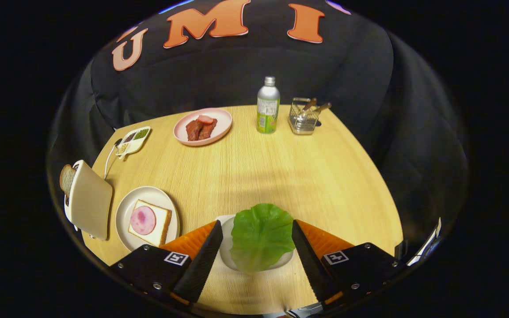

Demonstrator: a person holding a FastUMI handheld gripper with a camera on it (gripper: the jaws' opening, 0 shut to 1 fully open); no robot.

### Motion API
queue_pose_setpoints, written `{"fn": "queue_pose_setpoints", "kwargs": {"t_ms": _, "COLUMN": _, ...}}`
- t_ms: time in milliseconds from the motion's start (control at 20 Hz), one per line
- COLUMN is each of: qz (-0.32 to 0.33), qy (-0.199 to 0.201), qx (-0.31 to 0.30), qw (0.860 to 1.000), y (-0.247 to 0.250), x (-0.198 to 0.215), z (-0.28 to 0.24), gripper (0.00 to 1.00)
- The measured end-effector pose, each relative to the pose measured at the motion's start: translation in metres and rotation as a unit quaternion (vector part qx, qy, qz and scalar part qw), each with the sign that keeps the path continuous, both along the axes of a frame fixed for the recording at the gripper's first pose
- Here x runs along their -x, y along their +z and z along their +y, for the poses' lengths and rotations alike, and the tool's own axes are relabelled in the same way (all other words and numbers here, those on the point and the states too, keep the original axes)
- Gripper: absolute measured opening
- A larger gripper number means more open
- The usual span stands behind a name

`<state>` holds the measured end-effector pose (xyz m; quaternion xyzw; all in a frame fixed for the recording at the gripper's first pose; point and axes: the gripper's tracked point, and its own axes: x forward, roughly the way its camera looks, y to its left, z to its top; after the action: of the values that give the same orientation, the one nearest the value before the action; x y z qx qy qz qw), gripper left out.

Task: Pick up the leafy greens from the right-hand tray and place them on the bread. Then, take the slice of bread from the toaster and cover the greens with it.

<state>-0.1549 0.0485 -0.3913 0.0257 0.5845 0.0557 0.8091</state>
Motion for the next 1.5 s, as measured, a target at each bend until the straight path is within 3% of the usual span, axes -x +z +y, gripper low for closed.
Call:
{"fn": "queue_pose_setpoints", "kwargs": {"t_ms": 400, "qz": 0.120, "qy": -0.020, "qx": -0.009, "qw": 0.993, "y": -0.057, "x": 0.040, "z": 0.001, "gripper": 0.89}}
{"fn": "queue_pose_setpoints", "kwargs": {"t_ms": 850, "qz": 0.150, "qy": -0.031, "qx": 0.018, "qw": 0.988, "y": -0.086, "x": 0.041, "z": -0.003, "gripper": 0.78}}
{"fn": "queue_pose_setpoints", "kwargs": {"t_ms": 900, "qz": 0.152, "qy": -0.028, "qx": 0.018, "qw": 0.988, "y": -0.087, "x": 0.041, "z": -0.003, "gripper": 0.70}}
{"fn": "queue_pose_setpoints", "kwargs": {"t_ms": 1150, "qz": 0.167, "qy": -0.049, "qx": 0.021, "qw": 0.984, "y": -0.088, "x": 0.040, "z": -0.004, "gripper": 0.53}}
{"fn": "queue_pose_setpoints", "kwargs": {"t_ms": 1250, "qz": 0.165, "qy": -0.056, "qx": 0.022, "qw": 0.984, "y": -0.089, "x": 0.039, "z": -0.005, "gripper": 0.37}}
{"fn": "queue_pose_setpoints", "kwargs": {"t_ms": 1300, "qz": 0.163, "qy": -0.053, "qx": 0.021, "qw": 0.985, "y": -0.088, "x": 0.039, "z": -0.004, "gripper": 0.22}}
{"fn": "queue_pose_setpoints", "kwargs": {"t_ms": 1500, "qz": 0.160, "qy": -0.063, "qx": 0.000, "qw": 0.985, "y": -0.085, "x": 0.038, "z": -0.001, "gripper": 0.06}}
